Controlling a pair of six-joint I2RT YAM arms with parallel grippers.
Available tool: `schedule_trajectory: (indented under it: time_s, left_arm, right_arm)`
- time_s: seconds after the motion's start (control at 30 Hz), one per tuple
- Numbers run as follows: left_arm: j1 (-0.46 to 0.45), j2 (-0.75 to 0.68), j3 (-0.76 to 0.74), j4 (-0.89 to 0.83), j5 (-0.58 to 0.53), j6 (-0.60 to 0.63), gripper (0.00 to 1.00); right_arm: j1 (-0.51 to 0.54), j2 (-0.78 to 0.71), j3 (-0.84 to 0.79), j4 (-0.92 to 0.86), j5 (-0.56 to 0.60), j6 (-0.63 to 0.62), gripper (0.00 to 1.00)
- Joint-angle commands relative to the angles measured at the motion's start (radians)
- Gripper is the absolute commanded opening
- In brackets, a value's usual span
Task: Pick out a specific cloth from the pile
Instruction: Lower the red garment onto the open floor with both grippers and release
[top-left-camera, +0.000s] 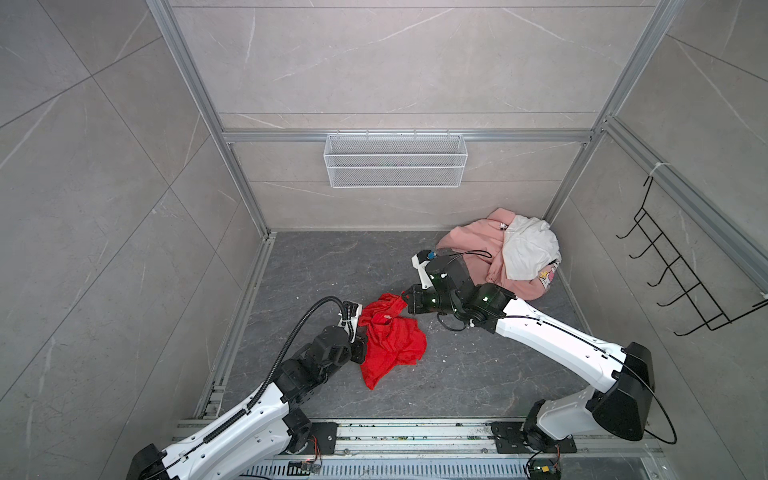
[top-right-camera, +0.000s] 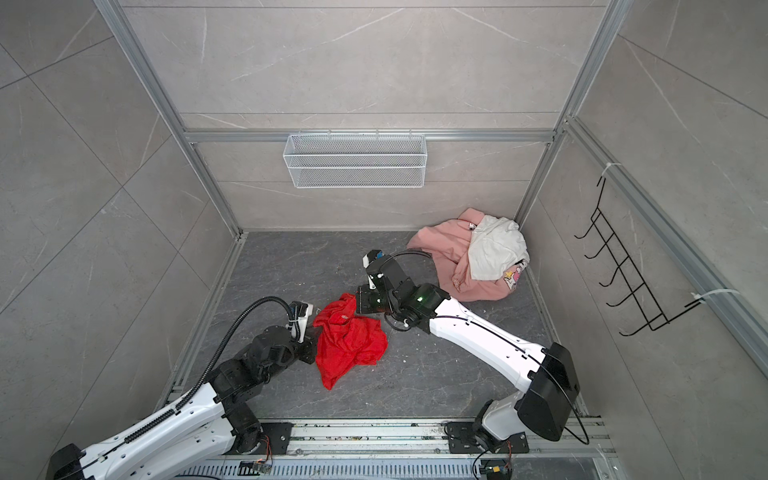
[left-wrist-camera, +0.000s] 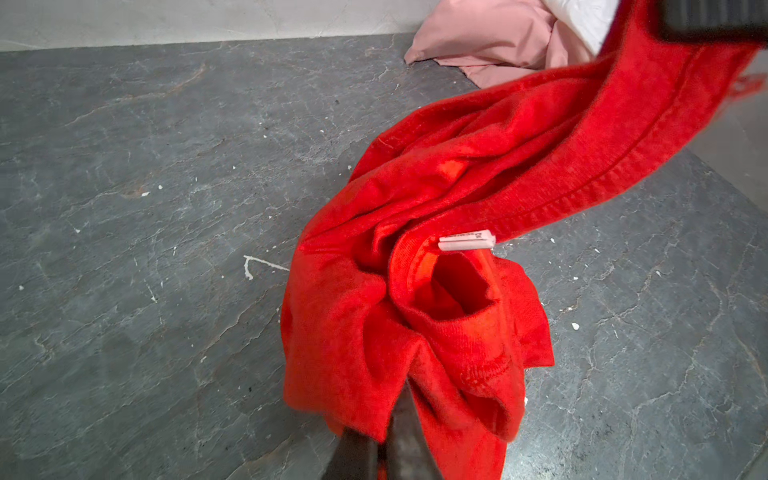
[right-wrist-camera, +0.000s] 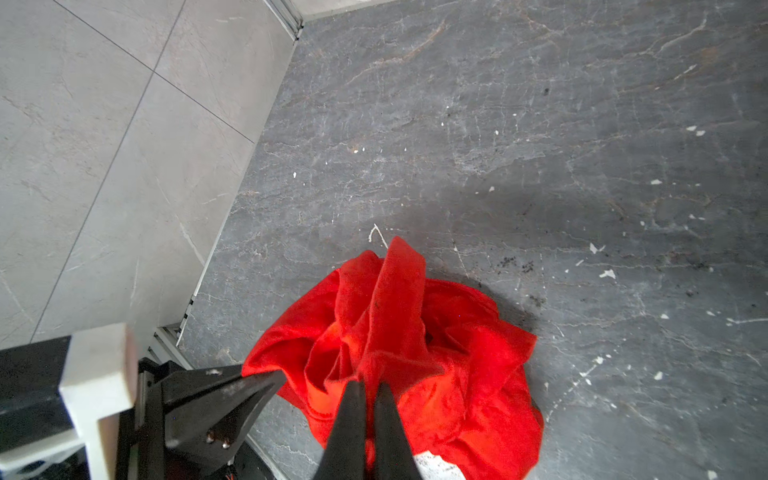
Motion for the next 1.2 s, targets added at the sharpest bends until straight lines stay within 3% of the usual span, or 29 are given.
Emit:
schedule_trajectory:
  time_s: [0.0,0.57,1.17]
  left_arm:
    - [-0.006,0.006,0.004,-0.035,-0.055,-0.053,0.0]
    - [-0.005,0.069,-0.066,-0.022,-0.101,-0.161,0.0]
    - [-0.005,0.128,-0.12,-0.007,-0.109,-0.265,0.0]
  right_arm:
    - [-0.007,-0.034,-0.042,-0.031,0.0,0.027,0.0]
    - [-0.008,-0.043,-0.207,-0.023,-0.015,0.078,0.0]
    - [-0.01,0.057,-0.443,0.083,0.028,0.127,0.0]
